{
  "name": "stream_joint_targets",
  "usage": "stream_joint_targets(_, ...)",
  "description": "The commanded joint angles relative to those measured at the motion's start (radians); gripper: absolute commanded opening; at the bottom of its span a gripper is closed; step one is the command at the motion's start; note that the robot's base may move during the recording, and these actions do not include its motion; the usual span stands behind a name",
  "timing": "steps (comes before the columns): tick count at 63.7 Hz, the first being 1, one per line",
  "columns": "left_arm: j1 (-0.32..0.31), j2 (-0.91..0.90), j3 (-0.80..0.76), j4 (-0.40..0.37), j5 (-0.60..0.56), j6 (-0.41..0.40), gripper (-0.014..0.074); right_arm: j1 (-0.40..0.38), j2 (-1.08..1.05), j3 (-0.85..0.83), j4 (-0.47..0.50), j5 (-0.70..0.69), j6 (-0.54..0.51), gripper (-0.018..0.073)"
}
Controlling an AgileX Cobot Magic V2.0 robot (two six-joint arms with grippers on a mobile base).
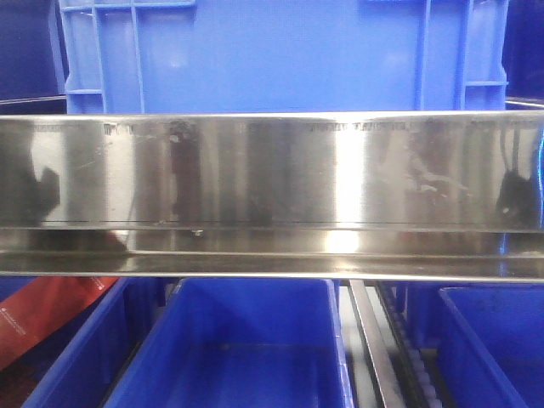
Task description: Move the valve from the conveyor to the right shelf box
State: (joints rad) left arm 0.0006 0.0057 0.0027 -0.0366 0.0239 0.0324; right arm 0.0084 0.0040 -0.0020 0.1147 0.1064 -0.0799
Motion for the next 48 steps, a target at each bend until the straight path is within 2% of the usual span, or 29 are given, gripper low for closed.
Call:
stream_joint_targets(1, 0.004, -0.006, -0.003, -0.006, -0.018, 0.002, -0.0111, 0.001, -0.004, 0.002, -0.008, -0.026, -0.008, -0.0162)
stream_joint_targets(48, 0.004, -0.006, -0.003, -0.006, -0.018, 0.002, -0.0111, 0.001, -0.004, 0.002, -0.008, -0.026, -0.008, -0.0162)
